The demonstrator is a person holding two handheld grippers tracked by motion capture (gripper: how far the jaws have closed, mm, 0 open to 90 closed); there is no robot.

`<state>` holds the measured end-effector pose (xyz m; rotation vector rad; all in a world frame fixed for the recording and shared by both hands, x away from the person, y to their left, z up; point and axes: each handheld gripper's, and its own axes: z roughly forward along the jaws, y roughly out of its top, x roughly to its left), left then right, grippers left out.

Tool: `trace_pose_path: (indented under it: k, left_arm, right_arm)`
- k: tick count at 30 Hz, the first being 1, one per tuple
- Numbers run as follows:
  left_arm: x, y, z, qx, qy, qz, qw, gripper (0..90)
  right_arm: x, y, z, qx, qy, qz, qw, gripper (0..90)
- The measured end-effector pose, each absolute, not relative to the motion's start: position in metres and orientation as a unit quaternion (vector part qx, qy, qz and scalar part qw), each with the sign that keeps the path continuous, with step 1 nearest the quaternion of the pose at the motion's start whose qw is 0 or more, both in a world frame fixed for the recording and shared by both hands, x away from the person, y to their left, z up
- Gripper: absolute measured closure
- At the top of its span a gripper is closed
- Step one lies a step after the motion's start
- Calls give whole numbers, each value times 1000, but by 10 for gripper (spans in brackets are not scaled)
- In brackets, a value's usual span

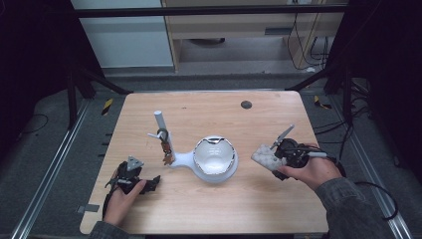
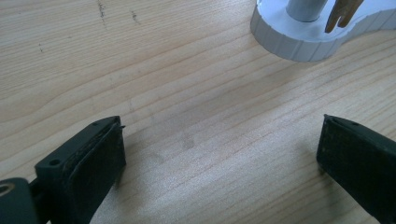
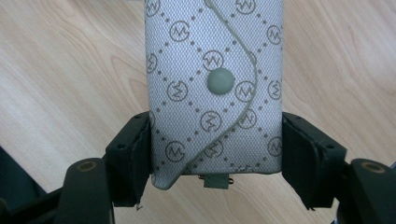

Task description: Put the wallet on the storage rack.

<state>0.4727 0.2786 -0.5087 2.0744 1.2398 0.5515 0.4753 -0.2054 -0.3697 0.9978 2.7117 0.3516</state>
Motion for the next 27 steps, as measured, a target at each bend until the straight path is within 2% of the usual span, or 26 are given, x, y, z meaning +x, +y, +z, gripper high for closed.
trace_pose_path:
  k: [27]
  left_arm:
    - [472, 278, -509, 790, 474, 210, 326, 1]
  right_arm:
    - [471, -151, -337, 267, 949, 117, 119, 314]
